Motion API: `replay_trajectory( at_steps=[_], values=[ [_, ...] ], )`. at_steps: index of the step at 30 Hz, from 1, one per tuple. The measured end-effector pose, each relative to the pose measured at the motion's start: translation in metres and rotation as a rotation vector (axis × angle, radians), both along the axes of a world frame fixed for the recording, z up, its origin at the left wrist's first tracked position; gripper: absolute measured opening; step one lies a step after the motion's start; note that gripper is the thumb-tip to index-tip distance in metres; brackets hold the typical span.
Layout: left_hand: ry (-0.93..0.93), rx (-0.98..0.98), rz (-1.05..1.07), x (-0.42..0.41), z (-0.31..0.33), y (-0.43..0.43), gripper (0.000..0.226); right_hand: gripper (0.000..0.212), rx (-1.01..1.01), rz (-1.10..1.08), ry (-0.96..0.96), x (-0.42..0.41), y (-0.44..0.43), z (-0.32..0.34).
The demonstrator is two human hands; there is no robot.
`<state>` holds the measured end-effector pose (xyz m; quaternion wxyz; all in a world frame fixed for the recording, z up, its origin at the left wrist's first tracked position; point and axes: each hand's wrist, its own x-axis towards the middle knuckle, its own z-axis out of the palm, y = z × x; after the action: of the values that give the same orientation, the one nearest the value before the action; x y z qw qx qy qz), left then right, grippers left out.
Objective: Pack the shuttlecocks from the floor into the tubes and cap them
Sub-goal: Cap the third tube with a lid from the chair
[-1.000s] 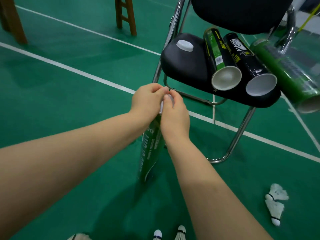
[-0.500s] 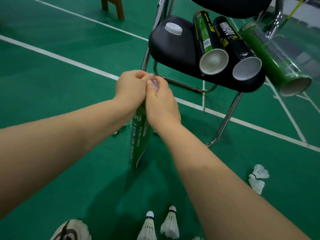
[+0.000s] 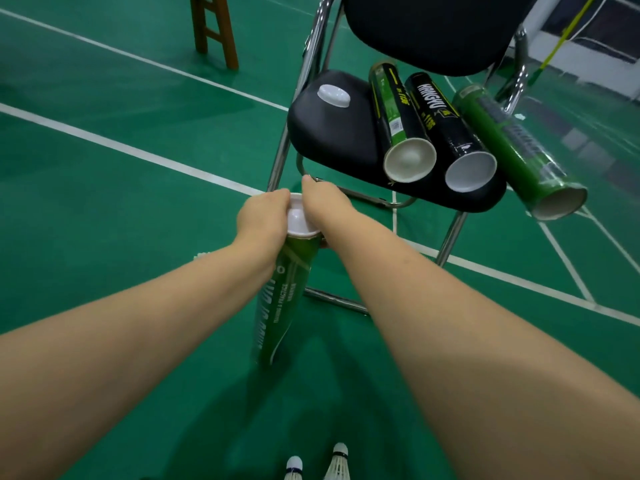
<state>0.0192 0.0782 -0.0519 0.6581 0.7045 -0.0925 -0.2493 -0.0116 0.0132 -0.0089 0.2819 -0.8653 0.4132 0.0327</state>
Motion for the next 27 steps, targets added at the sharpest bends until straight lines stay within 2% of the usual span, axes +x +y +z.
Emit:
replay_trajectory(
  at_steps=[5,8,15,19,21,24,27],
  values=[
    [0.036,0.003,-0.008,0.003,0.002,-0.001,0.028,0.035,-0.060,-0.009,-0.053,0.000,-0.001,-0.008],
    [0.018,0.003,-0.018,0.005,0.003,-0.002,0.021,0.030,-0.161,0.031,-0.021,-0.001,-0.001,-0.010],
    [0.063,-0.074,0.021,0.005,0.001,0.001,0.018,0.037,-0.350,0.115,0.024,-0.003,0.001,-0.013],
    [0.075,-0.122,0.035,0.003,0.003,0.001,0.018,0.023,-0.413,0.150,0.079,-0.007,0.005,-0.008],
    [0.069,-0.132,0.023,0.001,0.004,0.002,0.021,0.008,-0.418,0.181,0.106,-0.008,0.005,-0.006],
    [0.021,-0.108,-0.015,0.001,0.002,0.005,0.020,0.007,-0.377,0.190,0.092,-0.005,0.003,-0.010],
    [-0.009,-0.081,-0.030,0.002,0.000,0.006,0.020,0.022,-0.380,0.230,0.119,-0.001,0.002,-0.014]
  ],
)
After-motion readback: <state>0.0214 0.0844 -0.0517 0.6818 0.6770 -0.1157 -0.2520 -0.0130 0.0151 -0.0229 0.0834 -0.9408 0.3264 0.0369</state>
